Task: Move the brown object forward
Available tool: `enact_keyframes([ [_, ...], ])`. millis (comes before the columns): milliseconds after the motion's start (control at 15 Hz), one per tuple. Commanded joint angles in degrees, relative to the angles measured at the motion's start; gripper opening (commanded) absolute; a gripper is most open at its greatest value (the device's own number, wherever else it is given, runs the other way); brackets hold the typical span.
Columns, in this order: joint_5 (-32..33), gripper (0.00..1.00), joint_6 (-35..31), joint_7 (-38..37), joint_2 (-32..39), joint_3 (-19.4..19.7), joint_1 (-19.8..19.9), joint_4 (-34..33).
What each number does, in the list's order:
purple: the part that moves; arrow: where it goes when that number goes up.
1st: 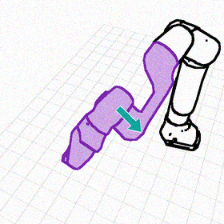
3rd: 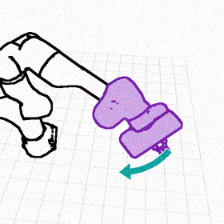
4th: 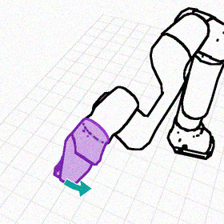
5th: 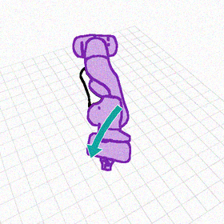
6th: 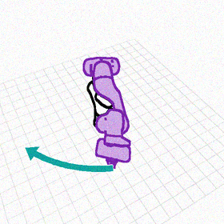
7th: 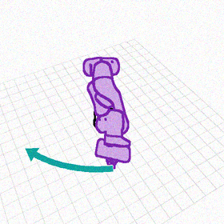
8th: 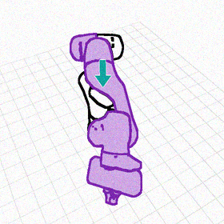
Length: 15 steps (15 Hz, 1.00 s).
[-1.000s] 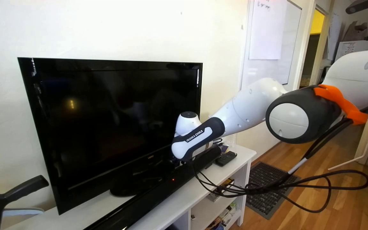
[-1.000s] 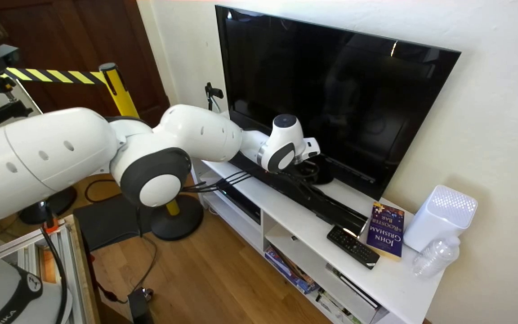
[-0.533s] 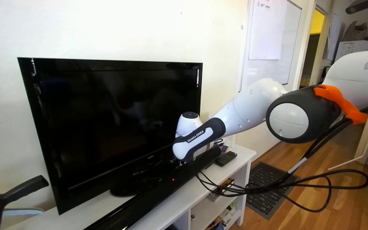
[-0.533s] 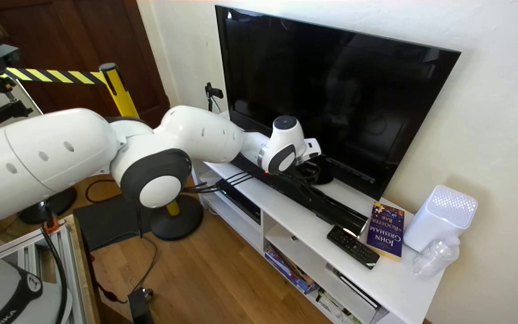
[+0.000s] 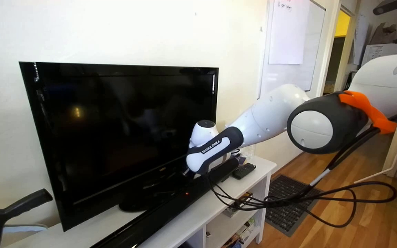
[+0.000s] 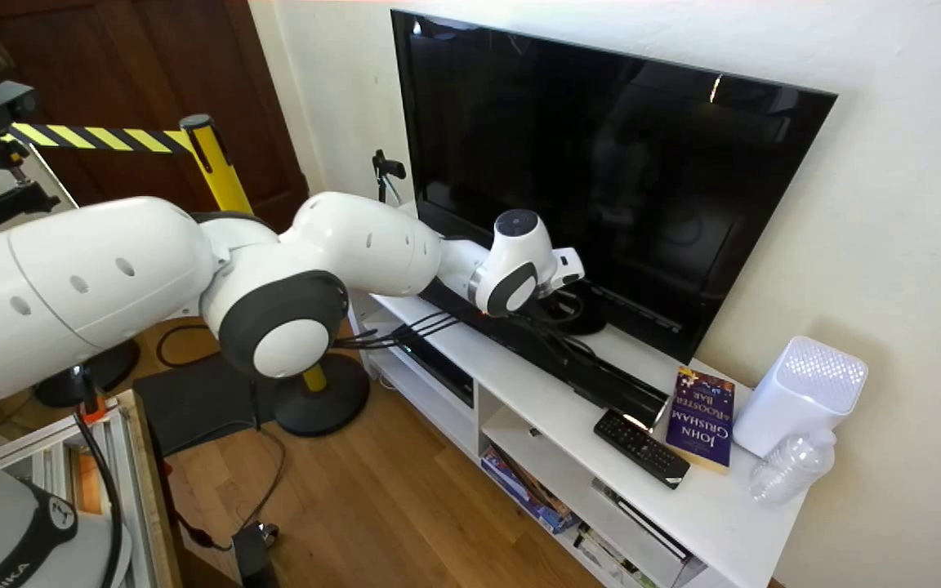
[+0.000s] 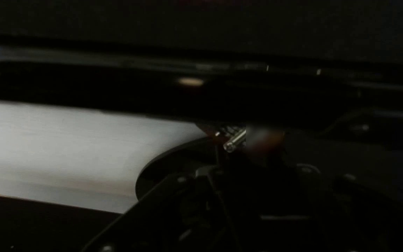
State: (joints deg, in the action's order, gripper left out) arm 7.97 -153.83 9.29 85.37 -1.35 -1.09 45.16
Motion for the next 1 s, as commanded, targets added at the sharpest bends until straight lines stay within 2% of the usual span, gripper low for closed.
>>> enact_keyframes([
  [0,-1.4,0.03,-1.9,2.0,0.0,-1.5,0.5,0.9],
  [133,-1.5,0.0,-2.0,1.8,0.0,-1.7,0.4,0.5],
  [600,-1.7,0.0,0.5,-0.9,-0.2,-0.8,-0.8,-2.7],
  [733,-1.7,0.0,1.9,-1.6,0.5,-0.7,-1.3,-5.4],
  [933,-0.9,0.0,3.2,-2.7,0.3,-1.7,-1.1,-6.8],
])
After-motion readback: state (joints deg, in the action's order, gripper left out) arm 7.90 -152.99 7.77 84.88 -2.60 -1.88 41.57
